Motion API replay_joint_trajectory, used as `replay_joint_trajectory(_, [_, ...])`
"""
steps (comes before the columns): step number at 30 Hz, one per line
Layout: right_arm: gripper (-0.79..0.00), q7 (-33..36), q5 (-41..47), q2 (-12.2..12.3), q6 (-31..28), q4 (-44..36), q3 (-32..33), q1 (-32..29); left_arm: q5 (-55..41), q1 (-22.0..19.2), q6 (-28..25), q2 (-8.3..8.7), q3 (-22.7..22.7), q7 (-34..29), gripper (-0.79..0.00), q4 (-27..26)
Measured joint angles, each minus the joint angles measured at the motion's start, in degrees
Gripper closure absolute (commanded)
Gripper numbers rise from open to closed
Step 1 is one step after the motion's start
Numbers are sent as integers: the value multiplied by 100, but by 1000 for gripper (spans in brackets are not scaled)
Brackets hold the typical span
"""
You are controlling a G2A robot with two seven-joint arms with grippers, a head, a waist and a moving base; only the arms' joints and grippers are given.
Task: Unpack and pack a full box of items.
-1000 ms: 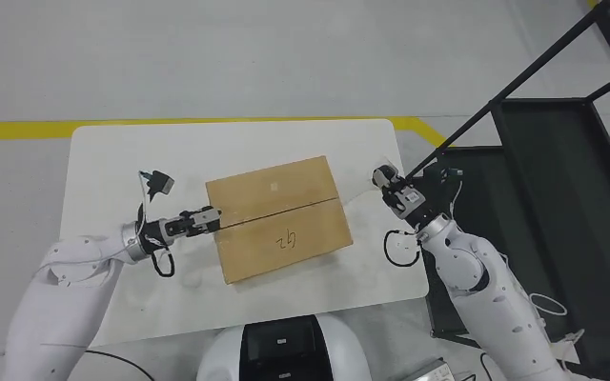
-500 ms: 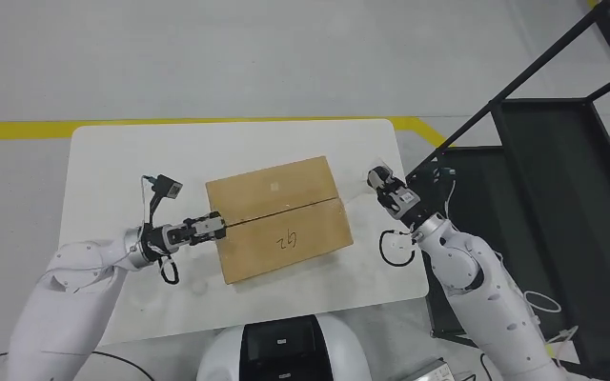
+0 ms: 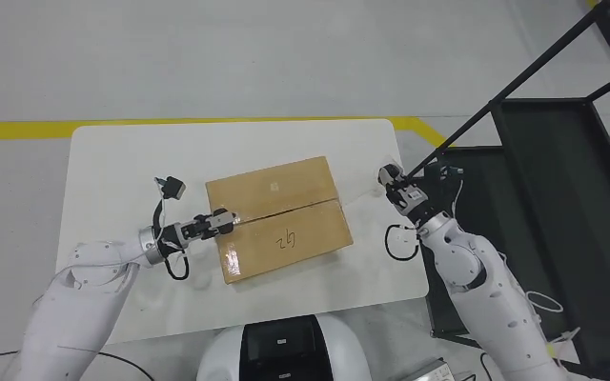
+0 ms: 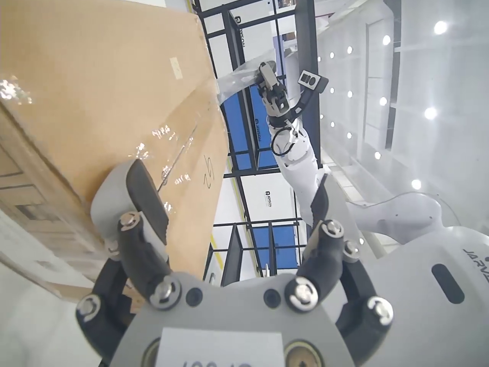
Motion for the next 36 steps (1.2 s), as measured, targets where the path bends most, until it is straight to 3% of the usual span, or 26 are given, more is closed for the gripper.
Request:
replay_joint_trajectory(7, [0, 43, 143, -31, -27, 179, -6, 162, 15, -6, 72, 9, -38, -47, -785, 19])
replay_joint_trajectory(18, [0, 175, -296, -39, -243, -784, -65, -149, 34, 6, 103, 8, -29, -80, -785, 1])
replay_joint_trajectory(36, [0, 800, -1161, -218, 63, -785, -1400, 575, 61, 11, 61, -4, 29, -102, -785, 0])
